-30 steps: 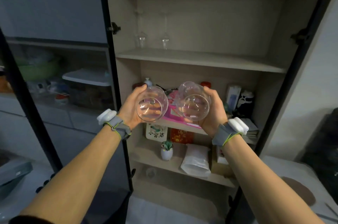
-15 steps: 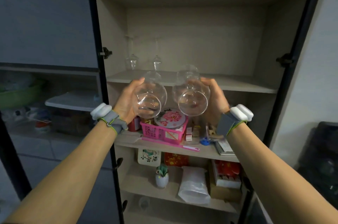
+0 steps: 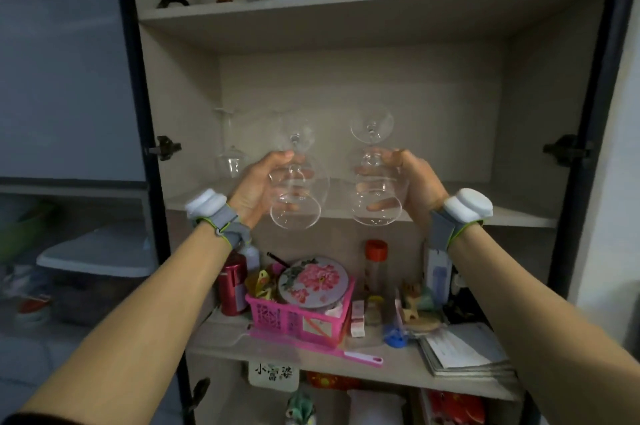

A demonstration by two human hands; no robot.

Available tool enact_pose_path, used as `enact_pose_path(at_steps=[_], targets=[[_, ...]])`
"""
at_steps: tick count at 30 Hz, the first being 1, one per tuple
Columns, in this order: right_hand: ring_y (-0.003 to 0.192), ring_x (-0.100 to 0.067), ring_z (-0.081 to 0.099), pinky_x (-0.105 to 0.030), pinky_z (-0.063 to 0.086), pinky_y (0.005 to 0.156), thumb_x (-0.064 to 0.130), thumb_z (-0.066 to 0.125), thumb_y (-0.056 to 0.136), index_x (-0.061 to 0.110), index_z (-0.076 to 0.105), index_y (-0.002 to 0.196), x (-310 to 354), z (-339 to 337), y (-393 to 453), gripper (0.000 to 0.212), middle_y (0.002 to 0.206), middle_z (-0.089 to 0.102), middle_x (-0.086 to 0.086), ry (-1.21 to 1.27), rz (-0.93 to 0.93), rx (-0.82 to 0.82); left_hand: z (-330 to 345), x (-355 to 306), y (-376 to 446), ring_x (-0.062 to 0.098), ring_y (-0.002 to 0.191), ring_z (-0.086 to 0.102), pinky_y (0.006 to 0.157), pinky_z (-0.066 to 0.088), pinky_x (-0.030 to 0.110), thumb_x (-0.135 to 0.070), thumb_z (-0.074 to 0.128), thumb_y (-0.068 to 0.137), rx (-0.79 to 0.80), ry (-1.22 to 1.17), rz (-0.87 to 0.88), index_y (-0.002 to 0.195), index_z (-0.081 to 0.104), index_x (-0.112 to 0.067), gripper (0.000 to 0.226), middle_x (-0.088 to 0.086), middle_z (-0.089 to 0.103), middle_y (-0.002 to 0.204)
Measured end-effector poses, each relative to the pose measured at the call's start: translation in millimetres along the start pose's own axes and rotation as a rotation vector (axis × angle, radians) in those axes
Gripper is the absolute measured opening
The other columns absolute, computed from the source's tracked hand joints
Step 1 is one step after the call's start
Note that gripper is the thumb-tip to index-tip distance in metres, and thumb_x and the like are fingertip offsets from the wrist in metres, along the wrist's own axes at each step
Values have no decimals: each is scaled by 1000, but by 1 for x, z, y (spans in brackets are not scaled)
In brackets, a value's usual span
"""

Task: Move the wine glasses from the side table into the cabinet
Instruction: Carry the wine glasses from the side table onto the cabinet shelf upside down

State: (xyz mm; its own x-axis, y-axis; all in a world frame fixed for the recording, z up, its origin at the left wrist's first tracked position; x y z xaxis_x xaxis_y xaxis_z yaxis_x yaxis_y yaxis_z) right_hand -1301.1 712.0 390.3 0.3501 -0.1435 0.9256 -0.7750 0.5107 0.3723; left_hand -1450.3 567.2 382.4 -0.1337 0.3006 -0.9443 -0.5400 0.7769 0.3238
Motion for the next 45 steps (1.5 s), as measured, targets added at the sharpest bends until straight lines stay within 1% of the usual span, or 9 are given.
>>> enact_pose_path(at_steps=[5,8,13,19,25,30,33,38,45], targets=[[88,-32,69,-44,54,67,26,57,67,5,64,117,1,-43,48,55,108,71,-16,-88,-51,-20,9,4,68,26,81,66,69,51,37,-47,71,57,-7,48,55,103,70,-18,55,10,72,107],[92,-31,71,-50,52,74,23,54,73,16,70,110,0,-57,61,41,107,72,-13,-175,-80,-29,12,8,92,29,83,67,70,51,38,-45,71,56,-19,56,69,109,67,-14,61,11,72,107],[93,-29,71,-42,51,72,29,59,69,24,71,110,0,-71,84,42,107,72,-13,-310,-130,-85,15,16,132,40,102,65,91,47,55,-41,70,61,-5,99,124,101,73,-20,45,13,72,111],[97,-5,68,-17,52,81,31,65,67,27,69,115,-6,-74,114,49,112,71,5,-477,-193,-131,15,23,172,26,95,68,81,45,41,-41,70,61,26,208,145,104,72,-26,46,3,74,107],[106,-2,62,-20,48,91,38,70,64,38,66,118,-15,-84,144,54,114,67,17,-681,-196,-171,7,31,205,14,98,66,80,50,31,-45,73,58,24,261,220,102,72,-33,45,3,71,113],[104,6,61,1,39,84,25,79,70,37,65,119,-19,-88,156,52,107,67,22,-783,-281,-240,5,38,222,14,102,68,81,54,19,-11,79,74,29,245,315,101,72,-24,30,8,72,109],[107,4,59,-9,42,90,24,79,70,34,63,123,-24,-91,163,56,118,63,17,-851,-302,-258,7,44,229,11,96,68,82,54,20,-5,78,76,0,275,371,101,71,-24,31,4,72,107],[107,-1,57,-13,43,90,22,78,70,32,59,127,-39,-102,172,61,120,60,14,-939,-311,-261,8,53,239,-1,90,65,83,50,14,-10,82,73,-34,343,438,98,70,-30,34,-9,71,99],[108,-2,56,-16,40,87,30,76,67,34,56,128,-56,-105,182,64,124,57,14,-1020,-290,-223,7,59,236,0,104,62,93,46,13,-48,77,59,-74,523,523,101,65,-44,43,-19,65,111]])
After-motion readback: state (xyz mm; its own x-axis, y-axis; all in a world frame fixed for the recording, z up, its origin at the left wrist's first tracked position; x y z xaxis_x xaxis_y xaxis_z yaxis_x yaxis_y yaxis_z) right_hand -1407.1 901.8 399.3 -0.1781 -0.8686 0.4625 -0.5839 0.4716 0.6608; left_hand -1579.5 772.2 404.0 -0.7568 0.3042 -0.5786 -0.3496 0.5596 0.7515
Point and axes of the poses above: each hand's wrist, its own y-axis towards the middle knuckle, its own z-axis out of the palm, x = y × z, the point moved 10 cm from there along y, towards the middle knuckle
